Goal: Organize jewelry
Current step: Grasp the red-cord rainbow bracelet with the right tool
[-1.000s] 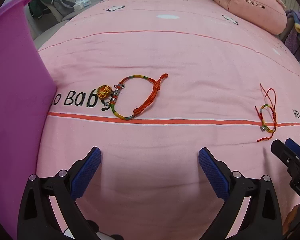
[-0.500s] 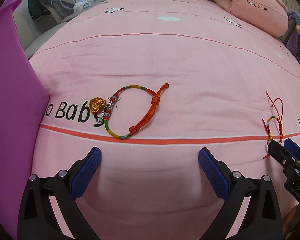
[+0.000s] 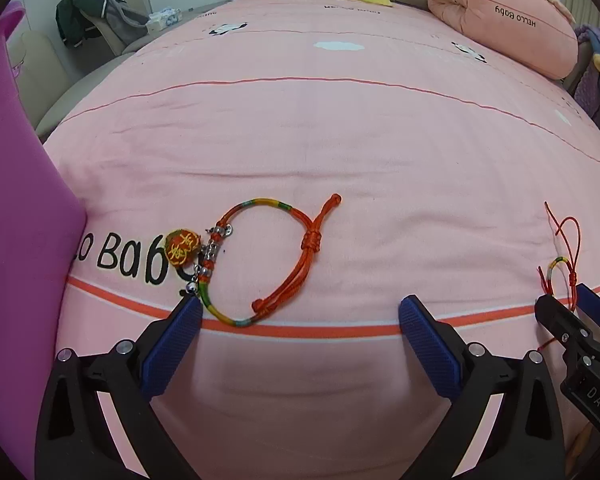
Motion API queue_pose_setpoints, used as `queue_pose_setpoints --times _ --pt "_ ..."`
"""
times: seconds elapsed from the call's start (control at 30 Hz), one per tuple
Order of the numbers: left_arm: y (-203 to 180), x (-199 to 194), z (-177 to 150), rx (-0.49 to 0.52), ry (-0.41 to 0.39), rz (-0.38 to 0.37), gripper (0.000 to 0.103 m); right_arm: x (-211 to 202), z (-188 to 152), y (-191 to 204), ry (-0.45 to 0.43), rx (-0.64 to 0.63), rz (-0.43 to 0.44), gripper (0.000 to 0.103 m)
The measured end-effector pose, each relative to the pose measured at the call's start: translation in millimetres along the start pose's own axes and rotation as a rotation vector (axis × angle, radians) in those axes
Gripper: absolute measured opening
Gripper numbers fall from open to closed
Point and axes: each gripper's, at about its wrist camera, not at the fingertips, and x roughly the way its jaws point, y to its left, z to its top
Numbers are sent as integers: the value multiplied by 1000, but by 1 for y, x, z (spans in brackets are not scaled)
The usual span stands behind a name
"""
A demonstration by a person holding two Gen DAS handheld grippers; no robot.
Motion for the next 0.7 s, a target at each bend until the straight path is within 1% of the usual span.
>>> queue_pose_setpoints --times 0.17,0.5,0.53,0.57,0.63,0.67,0.7 --pt "0 5 5 -11 -6 -1 98 3 1 1 -1 -10 -8 72" --pt "-2 9 11 5 -24 -2 96 5 0 4 -12 -25 -17 71" --pt "-2 8 10 9 -29 -2 94 5 -1 4 -12 -25 -18 71" --pt "-4 6 9 13 -36 -5 90 4 -2 5 -13 -28 -18 68" --pt "-8 2 7 34 -54 -10 75 3 -4 9 -15 -42 -20 62" --pt "-10 1 7 42 -58 -11 72 2 -4 11 -16 -52 -22 57" --pt "-12 -1 6 50 -63 -15 64 2 -4 12 -16 -61 -21 51"
